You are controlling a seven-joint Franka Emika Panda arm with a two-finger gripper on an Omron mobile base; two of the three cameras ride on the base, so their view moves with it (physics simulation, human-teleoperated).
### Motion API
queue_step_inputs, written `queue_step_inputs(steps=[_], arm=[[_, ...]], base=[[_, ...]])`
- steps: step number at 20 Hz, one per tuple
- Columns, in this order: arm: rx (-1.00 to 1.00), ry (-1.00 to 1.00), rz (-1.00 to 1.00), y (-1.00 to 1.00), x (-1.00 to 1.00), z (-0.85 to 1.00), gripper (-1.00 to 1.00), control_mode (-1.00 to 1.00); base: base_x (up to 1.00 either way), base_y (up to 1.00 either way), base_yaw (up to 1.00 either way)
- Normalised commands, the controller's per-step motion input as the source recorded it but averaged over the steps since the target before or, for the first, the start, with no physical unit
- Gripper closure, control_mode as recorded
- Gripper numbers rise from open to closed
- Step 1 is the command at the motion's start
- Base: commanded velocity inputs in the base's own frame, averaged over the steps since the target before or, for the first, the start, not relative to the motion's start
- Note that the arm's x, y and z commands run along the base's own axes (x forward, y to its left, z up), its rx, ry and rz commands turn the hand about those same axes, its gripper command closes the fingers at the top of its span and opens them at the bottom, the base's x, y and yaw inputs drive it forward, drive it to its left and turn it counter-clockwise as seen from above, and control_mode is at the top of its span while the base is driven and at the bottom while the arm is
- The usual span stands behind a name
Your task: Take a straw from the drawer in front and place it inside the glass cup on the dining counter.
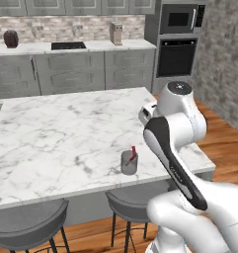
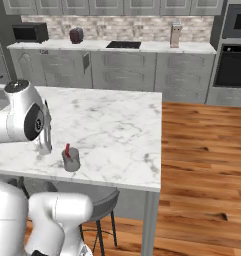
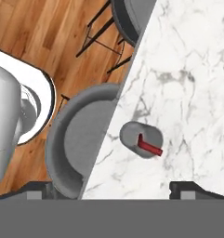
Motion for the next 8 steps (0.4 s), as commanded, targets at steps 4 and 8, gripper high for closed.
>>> queue_step_inputs(steps=[4,8], arm=[[0.01,0.13,-0.05,-0.24,-0.99,0.00,-1.00,-1.00],[0.14,0.27,-0.13,-0.21,-0.70,0.00,-1.00,-1.00]], base=[[0.00,0.00,0.00],[0.00,0.00,0.00]])
